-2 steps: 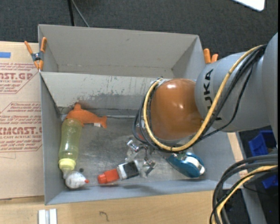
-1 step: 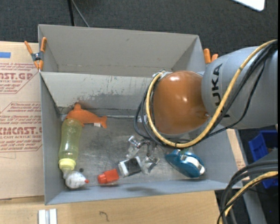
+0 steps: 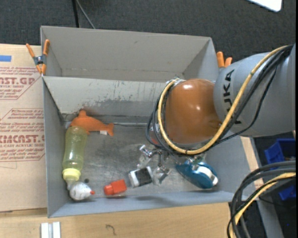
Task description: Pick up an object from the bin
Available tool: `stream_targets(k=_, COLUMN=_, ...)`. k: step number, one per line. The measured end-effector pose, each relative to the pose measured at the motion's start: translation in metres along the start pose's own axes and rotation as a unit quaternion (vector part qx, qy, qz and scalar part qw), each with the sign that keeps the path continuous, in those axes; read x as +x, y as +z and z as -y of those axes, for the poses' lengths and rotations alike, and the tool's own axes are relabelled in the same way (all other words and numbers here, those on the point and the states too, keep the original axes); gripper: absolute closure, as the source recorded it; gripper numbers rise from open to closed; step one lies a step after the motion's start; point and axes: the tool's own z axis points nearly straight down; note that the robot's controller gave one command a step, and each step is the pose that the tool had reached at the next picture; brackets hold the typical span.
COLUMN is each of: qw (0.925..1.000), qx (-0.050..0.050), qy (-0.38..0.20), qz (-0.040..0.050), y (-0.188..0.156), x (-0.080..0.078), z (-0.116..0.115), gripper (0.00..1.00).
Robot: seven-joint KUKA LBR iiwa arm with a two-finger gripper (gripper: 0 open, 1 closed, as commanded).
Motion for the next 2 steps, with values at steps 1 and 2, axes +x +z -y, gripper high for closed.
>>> stream_targets(k=1, qw=1.0000, qx=0.000, qy=0.000, qz=0.0001, y=0.0000, x=-0.0001, z=0.0000, gripper=1.00)
stream_targets(k=2, qw=1.0000, qx=0.000, qy=0.000, qz=-0.0005, y=-0.0009, x=0.0001, z=-0.0001, gripper=1.00)
